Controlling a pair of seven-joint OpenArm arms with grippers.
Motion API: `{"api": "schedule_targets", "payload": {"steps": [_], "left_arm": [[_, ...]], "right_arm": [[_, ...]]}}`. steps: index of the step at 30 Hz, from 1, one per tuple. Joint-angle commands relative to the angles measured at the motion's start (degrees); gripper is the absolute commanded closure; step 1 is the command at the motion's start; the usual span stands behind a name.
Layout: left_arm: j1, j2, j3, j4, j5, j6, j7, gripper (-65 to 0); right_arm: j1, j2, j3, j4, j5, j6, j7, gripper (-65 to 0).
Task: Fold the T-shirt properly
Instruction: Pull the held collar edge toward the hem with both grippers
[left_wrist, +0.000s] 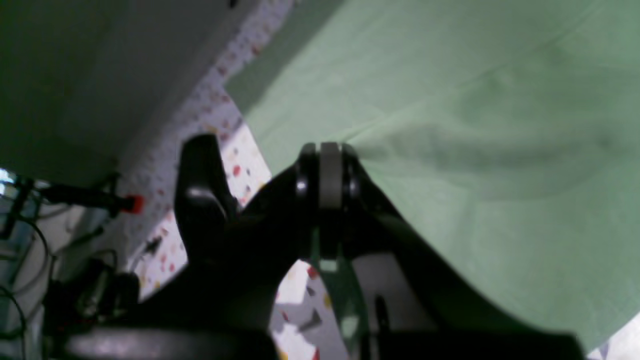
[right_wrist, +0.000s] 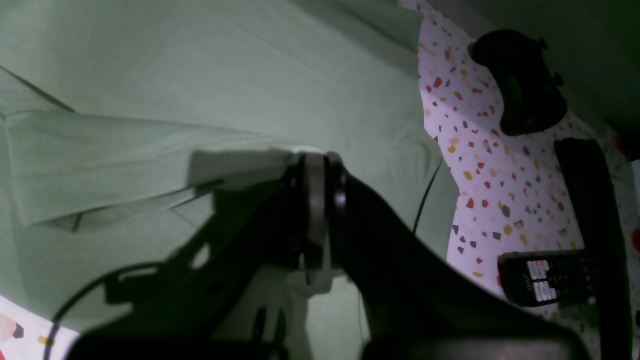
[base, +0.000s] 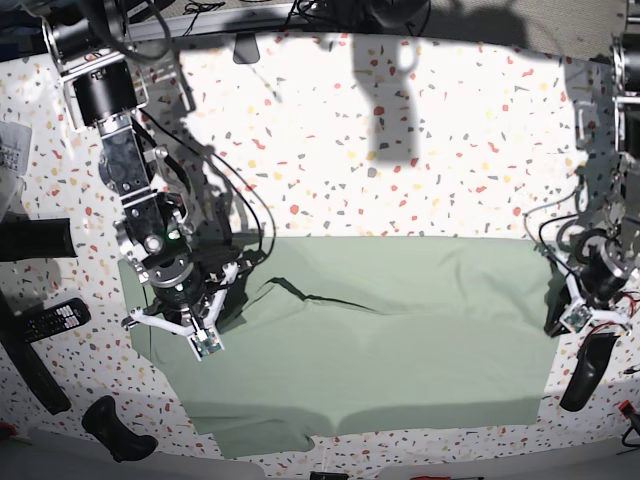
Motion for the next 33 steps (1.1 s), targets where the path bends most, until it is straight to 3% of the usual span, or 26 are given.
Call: {"api": "schedule_targets", "payload": {"steps": [1,8,13,15,17,22,27,33], "left_arm": [[-1.29,-0.92,0.81,0.79,-0.79,0.37,-1.33,0.0],[-1.25,-0.92,7.23,0.28,-0.74,0.68,-1.03,0.0],[-1.27,-0.94,7.23,0.28,-0.79,9.49,4.83,0.0],[-1.25,-0.94,7.23,0.28,-0.81,11.02,6.62,0.0],[-1.22,-0.92,7.23,0.28,-1.31,10.93,6.45,0.0],[-1.25,-0.61,7.21,0.09,-10.23,10.93,6.49,0.0],[-1.86,0.66,7.19,-3.78,-10.29,11.10,5.46,0.0],[-2.16,1.29,7.19,-9.38,-10.32,11.10,-2.58,0.0]], "right_arm": [[1.57,0.46,0.44,0.96,0.15,-0.81,1.22,0.0],[1.57,0.48,0.44,0.96,-0.37,-0.81,1.11,0.0],[1.60,0.50,0.59,0.96,-2.73,-0.92,0.92,0.0],[1.60,0.48,0.59,0.96,-2.97,-0.94,0.94,0.0],[1.60,0.48,0.59,0.96,-2.97,-0.94,0.96,0.0],[1.60,0.48,0.59,0.96,-3.04,-0.94,0.96,0.0],[1.64,0.48,0.59,0.96,-3.06,-0.94,1.60,0.0],[2.43,0.50,0.59,0.96,-3.04,-0.83,3.34,0.0]]}}
